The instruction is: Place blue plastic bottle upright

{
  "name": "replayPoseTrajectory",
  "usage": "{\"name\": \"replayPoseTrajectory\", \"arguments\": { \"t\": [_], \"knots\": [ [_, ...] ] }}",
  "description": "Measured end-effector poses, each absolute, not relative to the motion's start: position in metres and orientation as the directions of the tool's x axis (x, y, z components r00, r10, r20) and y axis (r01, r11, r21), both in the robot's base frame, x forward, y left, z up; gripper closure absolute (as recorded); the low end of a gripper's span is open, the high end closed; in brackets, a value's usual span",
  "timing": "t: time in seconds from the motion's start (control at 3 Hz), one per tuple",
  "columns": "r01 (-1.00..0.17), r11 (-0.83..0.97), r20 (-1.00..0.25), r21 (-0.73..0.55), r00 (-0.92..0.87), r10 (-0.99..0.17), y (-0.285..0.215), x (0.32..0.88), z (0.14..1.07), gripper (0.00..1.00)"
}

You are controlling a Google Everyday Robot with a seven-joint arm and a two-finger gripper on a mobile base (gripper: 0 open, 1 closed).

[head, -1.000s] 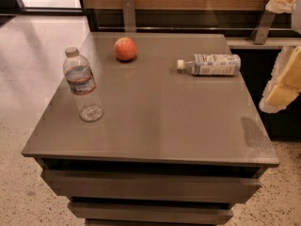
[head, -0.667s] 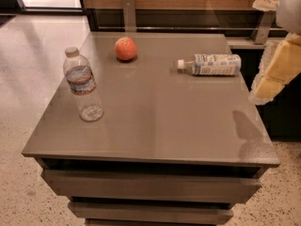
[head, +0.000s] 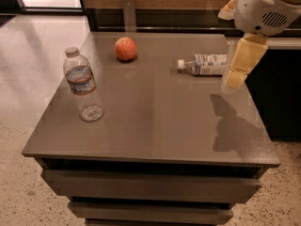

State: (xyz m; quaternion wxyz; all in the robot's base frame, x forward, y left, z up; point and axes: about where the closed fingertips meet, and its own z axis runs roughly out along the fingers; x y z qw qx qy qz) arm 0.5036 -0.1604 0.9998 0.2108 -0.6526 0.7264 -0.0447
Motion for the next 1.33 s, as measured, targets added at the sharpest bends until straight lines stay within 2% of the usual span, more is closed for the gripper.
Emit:
{"name": "replayPoseTrajectory", "arguments": {
  "t": [0.33, 1.0, 1.33],
  "knots": [
    [-0.953, 0.106, -0.231, -0.284, -0.039, -0.972, -0.152, 0.535, 0.966, 0.00],
    [-0.953, 0.106, -0.233, -0.284, -0.039, -0.972, -0.151, 0.537, 0.964, 0.00],
    [-0.951, 0.063, -0.207, -0.302, 0.001, -0.978, -0.156, 0.566, 0.955, 0.00]
  ]
}}
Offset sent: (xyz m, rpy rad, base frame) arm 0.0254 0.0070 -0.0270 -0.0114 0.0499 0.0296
